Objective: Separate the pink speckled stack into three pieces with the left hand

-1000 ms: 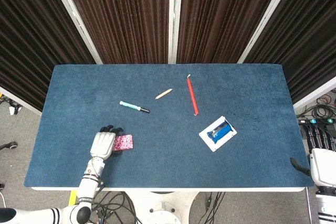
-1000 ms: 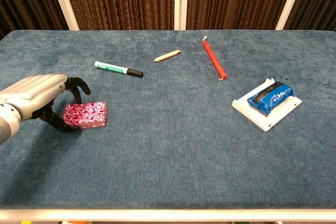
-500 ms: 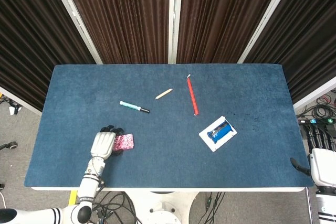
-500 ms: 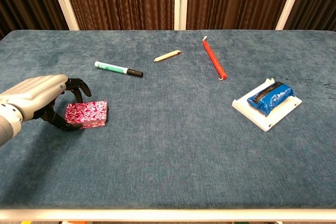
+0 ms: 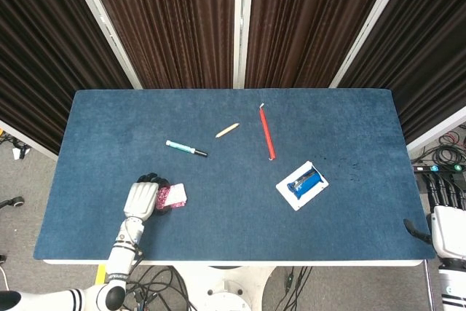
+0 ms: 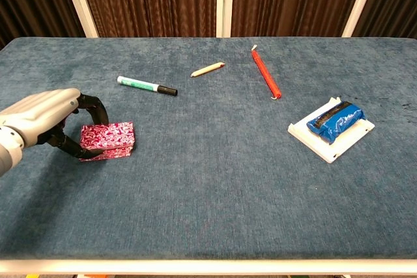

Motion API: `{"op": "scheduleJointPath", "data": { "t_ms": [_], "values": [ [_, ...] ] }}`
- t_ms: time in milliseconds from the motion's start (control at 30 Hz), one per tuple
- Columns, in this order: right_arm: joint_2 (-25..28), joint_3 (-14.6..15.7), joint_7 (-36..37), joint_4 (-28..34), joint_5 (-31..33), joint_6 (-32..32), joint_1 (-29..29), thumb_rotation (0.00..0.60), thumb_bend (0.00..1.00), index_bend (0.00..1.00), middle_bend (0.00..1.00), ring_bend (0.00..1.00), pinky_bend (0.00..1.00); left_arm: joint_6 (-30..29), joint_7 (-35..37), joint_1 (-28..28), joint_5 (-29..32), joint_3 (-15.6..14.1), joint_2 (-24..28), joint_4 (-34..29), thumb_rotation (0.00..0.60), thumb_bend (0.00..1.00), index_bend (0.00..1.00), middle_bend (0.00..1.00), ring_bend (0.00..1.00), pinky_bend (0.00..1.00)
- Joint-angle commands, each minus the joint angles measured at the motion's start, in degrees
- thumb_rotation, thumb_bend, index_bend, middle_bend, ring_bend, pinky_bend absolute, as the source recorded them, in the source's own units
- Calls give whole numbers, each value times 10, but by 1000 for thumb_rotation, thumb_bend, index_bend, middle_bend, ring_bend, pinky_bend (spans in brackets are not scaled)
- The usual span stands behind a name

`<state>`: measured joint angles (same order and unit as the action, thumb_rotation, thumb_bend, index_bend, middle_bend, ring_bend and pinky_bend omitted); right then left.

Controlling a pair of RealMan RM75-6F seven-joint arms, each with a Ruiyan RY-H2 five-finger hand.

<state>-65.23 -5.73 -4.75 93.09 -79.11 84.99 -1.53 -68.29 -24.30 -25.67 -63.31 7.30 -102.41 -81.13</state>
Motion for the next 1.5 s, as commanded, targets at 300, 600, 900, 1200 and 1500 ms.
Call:
{"op": "scheduleJointPath", "data": {
  "t_ms": [300,600,900,1200,1500],
  "values": [
    [0,0,-4,2,3,-2,-1,600,101,0,0,0,0,2,22,4,-10,1,3,3,600,252,435,435,206,218],
    [-1,-1,-3,0,6,-6,-2,600,101,0,0,0,0,2,59,9,-22,3,-3,18,600,274,458,455,221,220],
    [2,-2,-8,4,9,-6,-2,600,101,0,0,0,0,-10,109,12,-44,17,-4,37,600,275,463,459,221,220],
    [2,-2,-17,11,7,-3,-3,600,101,0,0,0,0,-12,183,6,-52,49,-15,134,600,275,465,462,221,220],
    [3,-1,-23,20,8,-3,-3,600,101,0,0,0,0,21,280,-5,-51,65,-43,273,600,276,466,464,221,220]
  ]
}}
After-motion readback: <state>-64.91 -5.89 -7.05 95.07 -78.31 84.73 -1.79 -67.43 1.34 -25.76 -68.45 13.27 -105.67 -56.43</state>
